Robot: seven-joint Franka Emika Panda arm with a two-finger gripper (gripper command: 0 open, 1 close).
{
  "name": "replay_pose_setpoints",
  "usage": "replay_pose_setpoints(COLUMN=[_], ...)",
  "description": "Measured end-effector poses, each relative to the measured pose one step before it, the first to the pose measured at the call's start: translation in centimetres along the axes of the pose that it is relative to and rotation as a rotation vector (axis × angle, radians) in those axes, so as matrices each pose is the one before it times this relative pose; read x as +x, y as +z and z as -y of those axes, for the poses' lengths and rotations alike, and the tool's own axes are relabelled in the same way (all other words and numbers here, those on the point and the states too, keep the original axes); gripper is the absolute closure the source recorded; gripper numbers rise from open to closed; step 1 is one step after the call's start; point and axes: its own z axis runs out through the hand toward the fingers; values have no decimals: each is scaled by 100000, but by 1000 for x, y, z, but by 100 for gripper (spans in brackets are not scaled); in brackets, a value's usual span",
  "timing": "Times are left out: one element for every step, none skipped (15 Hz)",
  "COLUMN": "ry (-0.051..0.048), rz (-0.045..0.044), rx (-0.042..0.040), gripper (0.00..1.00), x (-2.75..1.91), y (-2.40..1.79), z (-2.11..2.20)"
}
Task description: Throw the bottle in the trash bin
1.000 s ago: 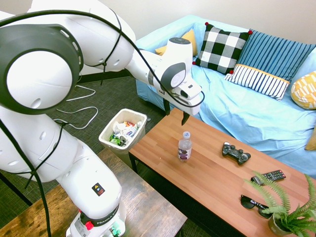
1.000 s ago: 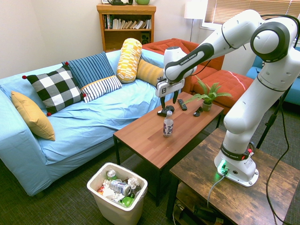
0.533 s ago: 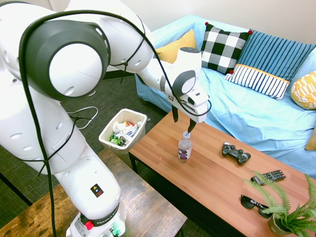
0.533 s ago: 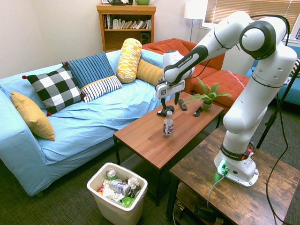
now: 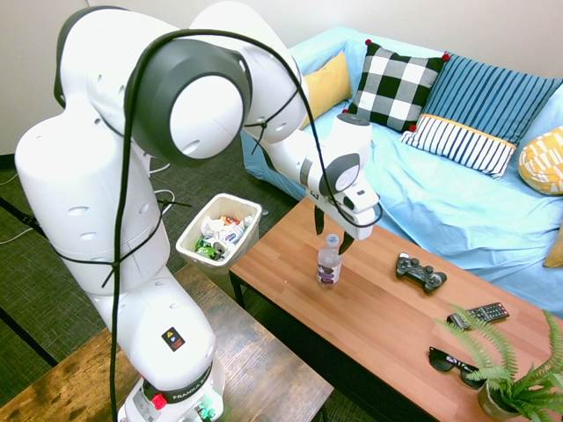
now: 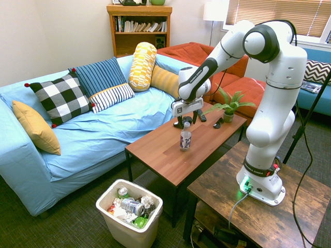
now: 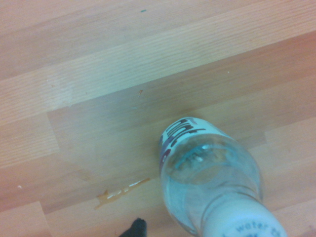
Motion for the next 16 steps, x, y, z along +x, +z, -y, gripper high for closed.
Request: replay_pose_setpoints(ry=[56, 43, 96, 209, 297, 365, 393, 205, -34, -148, -277, -248, -76, 137, 254, 218], rz=[679, 495, 163, 77, 0, 32, 162, 174, 105, 82, 58, 96, 158, 194, 231, 170], rx=[-720, -652, -227, -30, 36, -88, -200, -230, -172, -140, -70, -7, 17, 7, 29, -7], gripper=[0, 0, 0, 0, 0, 0, 0, 0, 0, 100, 100, 100, 100, 100, 100, 100], x=[155, 149, 169, 129, 126, 137, 124, 53, -25, -74, -142, -167, -133, -43, -12, 17], y=[586, 495, 231, 85, -5, -1, 31, 50, 59, 52, 23, 10, 25, 37, 42, 44], z=[364, 279, 258, 131, 21, -87, -112, -66, -1, 35, 83, 92, 57, -2, -16, -21])
